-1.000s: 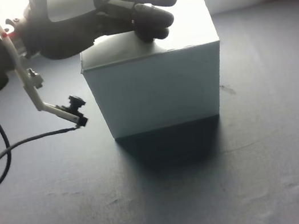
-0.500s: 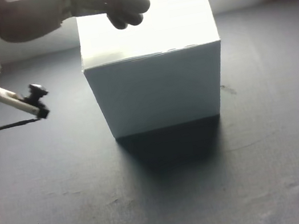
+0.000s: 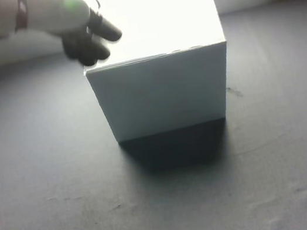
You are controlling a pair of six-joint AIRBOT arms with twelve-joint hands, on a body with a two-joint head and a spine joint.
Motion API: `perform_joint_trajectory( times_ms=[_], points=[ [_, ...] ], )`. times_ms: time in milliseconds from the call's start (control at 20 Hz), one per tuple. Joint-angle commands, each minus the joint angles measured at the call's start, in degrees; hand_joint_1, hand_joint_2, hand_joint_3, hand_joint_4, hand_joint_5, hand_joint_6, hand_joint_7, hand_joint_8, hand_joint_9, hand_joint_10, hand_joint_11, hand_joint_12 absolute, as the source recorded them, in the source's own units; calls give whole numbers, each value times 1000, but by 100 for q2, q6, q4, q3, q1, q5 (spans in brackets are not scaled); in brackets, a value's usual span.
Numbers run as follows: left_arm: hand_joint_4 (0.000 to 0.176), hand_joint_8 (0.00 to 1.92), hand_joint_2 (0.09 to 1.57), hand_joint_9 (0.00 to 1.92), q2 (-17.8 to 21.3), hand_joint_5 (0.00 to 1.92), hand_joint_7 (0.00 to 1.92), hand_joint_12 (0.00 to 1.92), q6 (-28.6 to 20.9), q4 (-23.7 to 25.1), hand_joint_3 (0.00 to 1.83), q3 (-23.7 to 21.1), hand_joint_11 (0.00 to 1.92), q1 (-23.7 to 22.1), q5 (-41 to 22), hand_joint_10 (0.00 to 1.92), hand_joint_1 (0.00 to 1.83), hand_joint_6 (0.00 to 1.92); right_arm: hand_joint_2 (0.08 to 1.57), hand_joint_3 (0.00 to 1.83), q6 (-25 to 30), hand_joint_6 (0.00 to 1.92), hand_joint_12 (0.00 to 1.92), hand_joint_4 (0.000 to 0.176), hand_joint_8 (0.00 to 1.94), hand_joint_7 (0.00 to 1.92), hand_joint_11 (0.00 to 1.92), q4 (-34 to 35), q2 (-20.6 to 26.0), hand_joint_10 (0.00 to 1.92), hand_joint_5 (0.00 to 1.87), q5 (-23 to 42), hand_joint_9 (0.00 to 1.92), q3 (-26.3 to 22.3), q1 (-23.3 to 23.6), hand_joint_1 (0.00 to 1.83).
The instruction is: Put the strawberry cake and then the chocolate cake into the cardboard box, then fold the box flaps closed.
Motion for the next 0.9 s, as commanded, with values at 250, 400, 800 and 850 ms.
perform_joint_trajectory(
  times_ms=[250,400,800,850],
  points=[
    [0,24,1248,801,656,965,1091,1380,-813,2375,0,-619,439,-1001,-308,648,239,27,1317,3,-30,1108,1921,0,1115,742,253,15,69,1485,679,627,515,-10,44,34],
    [0,85,1248,787,870,1034,1178,1529,-1116,3006,1,-909,447,-1193,-344,1012,222,33,1326,3,-37,1056,1921,0,1014,873,305,11,69,1432,766,627,639,-12,45,21],
    [0,1641,1325,1130,1433,957,1167,1921,-1804,4138,5,-1967,933,-1654,-451,1845,112,1642,1321,1,-66,1278,1921,0,1363,1381,1175,-274,63,1795,1155,696,1346,-50,48,0],
    [0,1657,1326,1147,1478,995,1183,1921,-1824,4139,3,-2105,947,-1658,-454,1844,109,1627,1319,0,-76,1332,1921,0,1391,1376,1168,-276,64,1823,1151,710,1343,-51,49,0]
  ],
)
